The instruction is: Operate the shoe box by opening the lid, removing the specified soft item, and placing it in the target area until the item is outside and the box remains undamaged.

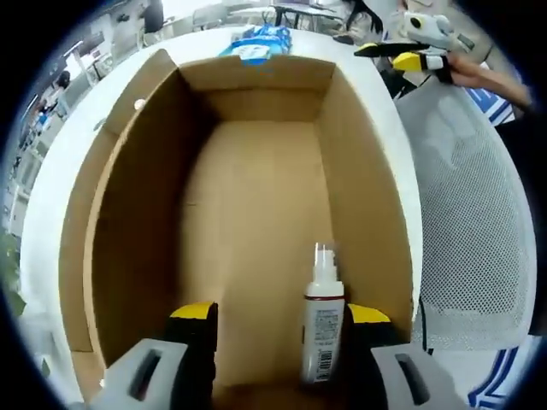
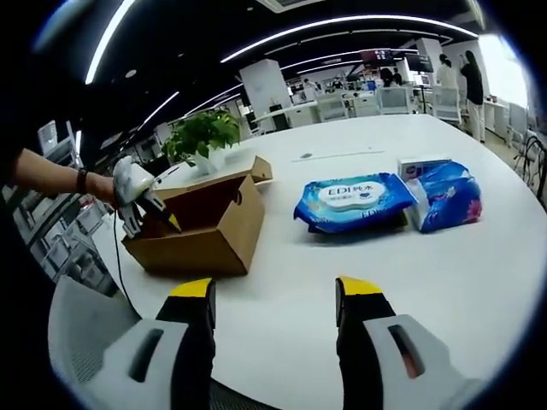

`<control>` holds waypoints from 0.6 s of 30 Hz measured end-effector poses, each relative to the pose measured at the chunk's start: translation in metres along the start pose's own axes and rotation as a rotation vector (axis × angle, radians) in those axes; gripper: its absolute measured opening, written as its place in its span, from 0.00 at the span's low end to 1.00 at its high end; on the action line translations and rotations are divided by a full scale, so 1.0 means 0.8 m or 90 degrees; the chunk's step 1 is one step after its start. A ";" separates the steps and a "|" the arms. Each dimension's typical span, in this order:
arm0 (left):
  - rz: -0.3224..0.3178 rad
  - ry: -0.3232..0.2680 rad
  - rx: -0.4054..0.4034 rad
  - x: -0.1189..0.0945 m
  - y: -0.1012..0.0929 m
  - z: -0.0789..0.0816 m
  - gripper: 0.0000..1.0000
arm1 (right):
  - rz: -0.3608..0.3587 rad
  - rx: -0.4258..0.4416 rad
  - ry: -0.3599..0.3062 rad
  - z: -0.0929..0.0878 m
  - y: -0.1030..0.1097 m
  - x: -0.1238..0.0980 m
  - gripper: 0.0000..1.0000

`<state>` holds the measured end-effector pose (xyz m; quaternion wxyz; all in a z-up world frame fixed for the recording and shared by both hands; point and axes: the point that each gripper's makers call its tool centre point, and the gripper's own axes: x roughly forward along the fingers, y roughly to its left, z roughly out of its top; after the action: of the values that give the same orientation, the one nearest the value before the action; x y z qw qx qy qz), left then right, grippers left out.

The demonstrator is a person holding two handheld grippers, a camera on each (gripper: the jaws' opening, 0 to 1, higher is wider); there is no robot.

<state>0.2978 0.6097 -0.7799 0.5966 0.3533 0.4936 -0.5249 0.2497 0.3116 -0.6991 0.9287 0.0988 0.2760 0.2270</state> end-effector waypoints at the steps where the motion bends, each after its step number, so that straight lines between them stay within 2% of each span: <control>1: 0.000 0.004 0.004 0.002 -0.001 -0.001 0.60 | -0.001 0.000 -0.001 0.000 0.000 0.000 0.53; 9: 0.005 0.007 0.015 0.004 -0.003 -0.002 0.60 | -0.004 -0.002 0.003 -0.001 -0.002 0.001 0.53; 11: 0.019 0.013 0.016 0.007 -0.002 -0.005 0.59 | -0.005 -0.002 0.003 -0.001 -0.002 0.001 0.53; 14: 0.030 0.018 0.029 0.012 -0.007 -0.010 0.52 | -0.007 -0.002 0.003 -0.001 -0.002 0.001 0.53; 15: 0.047 0.018 0.037 0.012 -0.004 -0.011 0.51 | -0.007 -0.001 0.004 -0.001 -0.003 0.001 0.53; 18: 0.045 0.016 0.030 0.011 -0.004 -0.010 0.49 | -0.008 0.000 0.004 -0.001 -0.003 0.001 0.52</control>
<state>0.2925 0.6141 -0.7897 0.6002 0.3906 0.4759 -0.5106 0.2508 0.3101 -0.7009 0.9294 0.0960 0.2794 0.2213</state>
